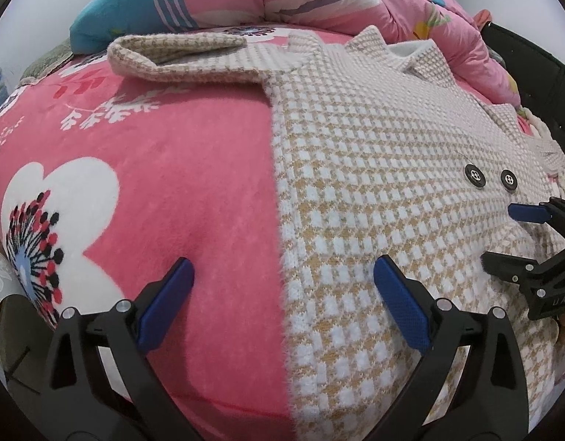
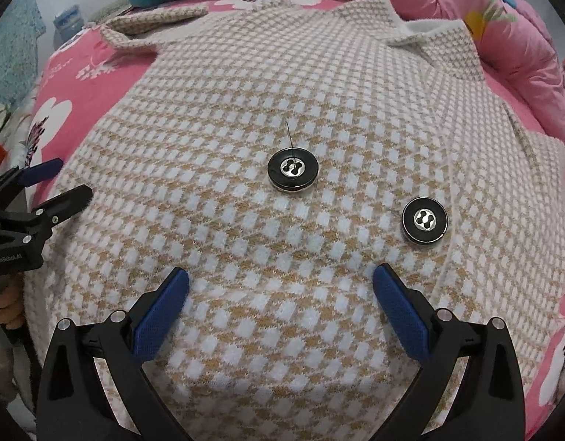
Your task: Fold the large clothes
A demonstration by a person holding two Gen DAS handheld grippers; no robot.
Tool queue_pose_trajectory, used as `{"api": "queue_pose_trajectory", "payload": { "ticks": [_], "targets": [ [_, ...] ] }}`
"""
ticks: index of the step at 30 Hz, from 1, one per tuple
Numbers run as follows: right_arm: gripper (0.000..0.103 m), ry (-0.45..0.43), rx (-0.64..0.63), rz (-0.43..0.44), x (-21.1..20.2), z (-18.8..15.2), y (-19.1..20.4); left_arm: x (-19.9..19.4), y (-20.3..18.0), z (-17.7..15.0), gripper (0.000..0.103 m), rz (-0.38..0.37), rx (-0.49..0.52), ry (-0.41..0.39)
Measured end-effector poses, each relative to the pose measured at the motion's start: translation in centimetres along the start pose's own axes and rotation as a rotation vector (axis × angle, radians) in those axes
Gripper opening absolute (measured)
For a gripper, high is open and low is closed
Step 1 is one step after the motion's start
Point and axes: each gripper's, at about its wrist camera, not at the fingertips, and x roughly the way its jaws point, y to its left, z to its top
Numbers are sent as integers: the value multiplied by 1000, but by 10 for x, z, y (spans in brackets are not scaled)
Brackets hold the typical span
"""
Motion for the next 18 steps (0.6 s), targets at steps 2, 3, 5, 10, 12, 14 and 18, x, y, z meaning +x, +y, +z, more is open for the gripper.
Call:
{"api": "queue_pose_trajectory", "payload": {
  "ticks": [2,3,5,10,12,14,18],
  "targets": [
    [97,9,1,5,0,2,1,0,0,0,95,3,5,-4],
    [97,12,1,8,-1,0,0,0,0,-1,95,0,6,-8],
    [97,13,-1,9,-1,1,1,0,0,-2,95,-5,5,-16],
    [97,17,-2,6,-2,0,-2,-1,2,-6,95,-3,5,-14],
    [97,22,-3,6,-1,0,-3,-1,3,-6,95,-3,7,-8],
    [97,26,-3,6,2,6,1,-1,3,-6,95,-3,6,-3],
    [97,36,-4,5,5,11,4,0,2,-3,95,-4,5,-1]
  ]
}}
